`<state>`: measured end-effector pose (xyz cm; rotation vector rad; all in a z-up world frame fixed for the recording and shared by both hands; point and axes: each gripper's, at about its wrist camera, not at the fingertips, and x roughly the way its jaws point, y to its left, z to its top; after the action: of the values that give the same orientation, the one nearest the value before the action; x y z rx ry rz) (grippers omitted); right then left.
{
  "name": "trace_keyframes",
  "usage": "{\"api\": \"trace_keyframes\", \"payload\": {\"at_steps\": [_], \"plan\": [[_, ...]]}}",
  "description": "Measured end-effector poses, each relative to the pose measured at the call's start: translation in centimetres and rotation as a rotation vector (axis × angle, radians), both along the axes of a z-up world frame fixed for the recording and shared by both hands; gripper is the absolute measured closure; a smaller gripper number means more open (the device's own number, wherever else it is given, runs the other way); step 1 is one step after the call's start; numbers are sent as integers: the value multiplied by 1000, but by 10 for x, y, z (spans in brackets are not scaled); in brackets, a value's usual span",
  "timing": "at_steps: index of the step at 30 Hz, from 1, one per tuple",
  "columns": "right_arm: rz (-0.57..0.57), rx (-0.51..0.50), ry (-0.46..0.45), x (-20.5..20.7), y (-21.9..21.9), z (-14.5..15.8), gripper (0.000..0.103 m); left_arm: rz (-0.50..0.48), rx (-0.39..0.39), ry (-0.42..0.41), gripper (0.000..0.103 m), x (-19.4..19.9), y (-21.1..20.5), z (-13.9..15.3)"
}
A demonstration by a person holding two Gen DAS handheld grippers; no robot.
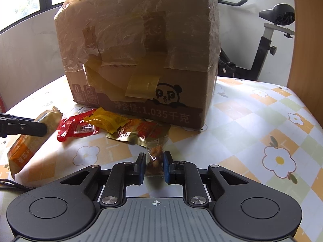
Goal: Organize snacks
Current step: 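Lift the orange-and-white bar with left tool while right tool lifts pastry over box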
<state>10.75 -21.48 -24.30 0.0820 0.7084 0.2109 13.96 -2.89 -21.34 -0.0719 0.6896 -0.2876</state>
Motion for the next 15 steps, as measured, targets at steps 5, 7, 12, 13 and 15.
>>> {"api": "trace_keyframes", "payload": {"at_steps": [5, 7, 12, 13, 15], "plan": [[-65, 57, -44, -14, -16, 17, 86, 23, 1, -90, 64, -8, 10, 21], [-79, 70, -73, -21, -23, 30, 86, 37, -5, -128, 64, -10, 15, 32], [-90, 96, -196, -30, -37, 79, 86, 37, -24, -230, 64, -8, 19, 69], [-88, 101, -230, -28, -39, 92, 86, 27, -30, -255, 65, -7, 19, 79], [-78, 107, -298, -23, -42, 117, 86, 10, -48, -313, 64, -2, 16, 104]]}}
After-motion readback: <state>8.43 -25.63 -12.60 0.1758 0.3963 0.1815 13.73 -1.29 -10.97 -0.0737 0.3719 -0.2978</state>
